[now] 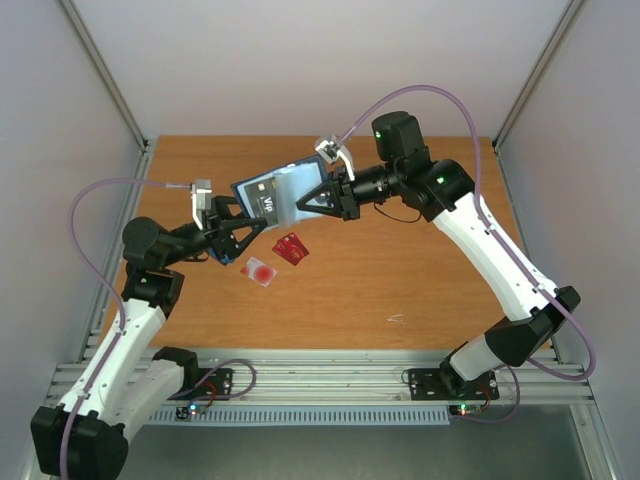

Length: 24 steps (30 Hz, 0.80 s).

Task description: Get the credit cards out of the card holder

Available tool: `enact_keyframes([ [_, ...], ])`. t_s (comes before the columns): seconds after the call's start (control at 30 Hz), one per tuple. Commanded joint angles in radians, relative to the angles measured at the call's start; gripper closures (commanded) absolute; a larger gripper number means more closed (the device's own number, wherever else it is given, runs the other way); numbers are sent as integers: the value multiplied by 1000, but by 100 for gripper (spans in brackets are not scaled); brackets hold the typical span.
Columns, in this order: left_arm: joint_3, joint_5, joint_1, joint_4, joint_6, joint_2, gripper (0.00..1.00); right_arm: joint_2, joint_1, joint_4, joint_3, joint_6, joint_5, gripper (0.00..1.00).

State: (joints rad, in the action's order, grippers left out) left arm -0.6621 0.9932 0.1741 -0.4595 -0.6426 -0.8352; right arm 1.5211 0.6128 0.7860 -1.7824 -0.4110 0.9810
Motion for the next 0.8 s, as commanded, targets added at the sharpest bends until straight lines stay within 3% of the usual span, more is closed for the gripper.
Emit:
enact_keyframes([
  [0.0,-39,11,23,-33,-3,-6,26,14,15,-1,-21,-29,41,99],
  [0.07,-39,-8,24,-36,-6,-9,38,20,19,16,-29,-47,44,99],
  [0.2,-36,-8,23,-47,-10,-7,93,21,17,37,-24,-74,58,96],
  [0.23,-34,-6,24,-44,-6,-4,99,19,12,35,-17,-71,45,89],
  [0.27,-31,-11,24,-30,1,-1,100,15,0,24,-5,-55,33,85],
  [0.33,-28,-50,24,52,37,8,100,5,-55,-9,30,10,-29,64],
  [0.43,-57,-292,24,374,257,18,100,-19,-151,-34,68,128,-185,55],
  [0.5,-79,-589,32,588,509,-2,100,-34,-192,3,71,181,-372,55],
  [0.6,-63,-916,44,680,964,-27,100,-27,-188,81,38,174,-512,56],
  [0.67,-62,-987,46,670,1134,-26,100,-17,-138,93,32,138,-561,57],
  [0.77,-96,-945,46,671,1124,-21,100,24,-10,66,27,46,-483,59],
])
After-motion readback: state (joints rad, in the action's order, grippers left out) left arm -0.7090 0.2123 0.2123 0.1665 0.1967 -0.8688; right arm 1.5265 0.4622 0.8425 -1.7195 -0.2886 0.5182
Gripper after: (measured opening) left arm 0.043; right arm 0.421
